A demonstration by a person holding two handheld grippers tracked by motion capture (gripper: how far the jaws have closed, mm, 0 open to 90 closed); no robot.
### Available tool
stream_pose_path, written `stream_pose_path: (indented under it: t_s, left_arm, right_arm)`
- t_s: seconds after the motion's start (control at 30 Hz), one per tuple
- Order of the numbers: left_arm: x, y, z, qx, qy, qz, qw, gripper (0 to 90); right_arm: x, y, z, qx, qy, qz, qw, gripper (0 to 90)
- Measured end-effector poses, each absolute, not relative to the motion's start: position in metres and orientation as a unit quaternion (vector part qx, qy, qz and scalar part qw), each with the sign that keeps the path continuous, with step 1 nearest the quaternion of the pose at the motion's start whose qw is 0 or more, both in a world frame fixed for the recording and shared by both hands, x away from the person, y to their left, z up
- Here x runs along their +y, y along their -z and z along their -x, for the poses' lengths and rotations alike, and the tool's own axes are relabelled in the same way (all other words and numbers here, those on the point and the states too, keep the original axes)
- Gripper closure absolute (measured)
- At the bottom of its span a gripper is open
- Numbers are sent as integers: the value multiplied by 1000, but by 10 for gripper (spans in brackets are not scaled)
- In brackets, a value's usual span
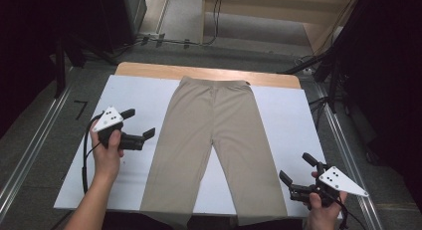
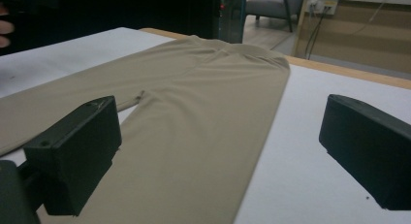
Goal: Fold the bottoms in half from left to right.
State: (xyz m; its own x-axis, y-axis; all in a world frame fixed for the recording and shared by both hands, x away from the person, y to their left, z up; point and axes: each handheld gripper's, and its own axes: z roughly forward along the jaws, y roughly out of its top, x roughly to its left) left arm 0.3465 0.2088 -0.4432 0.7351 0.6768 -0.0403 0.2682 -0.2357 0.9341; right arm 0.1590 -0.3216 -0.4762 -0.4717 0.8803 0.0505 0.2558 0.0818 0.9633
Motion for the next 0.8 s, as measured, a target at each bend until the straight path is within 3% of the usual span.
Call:
stream_pose_path:
  t_s: [0.1, 0.27, 0.5, 0.57, 0.8]
  left_arm:
    - [198, 445, -367, 314, -184, -766, 530, 6]
    - [180, 446, -402, 330, -174, -772, 514, 123]
    - [156, 445, -450, 353, -163, -779, 491, 210]
    - [146, 447, -466, 365, -168, -780, 479, 311]
    - [118, 453, -513, 378, -154, -798, 443, 405]
  right_arm:
    - [-318, 476, -158, 680, -530, -416, 289, 1]
    - [-314, 476, -157, 687, -532, -409, 280, 1]
    - [-310, 476, -155, 691, -529, -405, 279, 1]
    - [-310, 477, -155, 694, -525, -407, 278, 1]
    - [-309, 478, -158, 688, -540, -412, 256, 2]
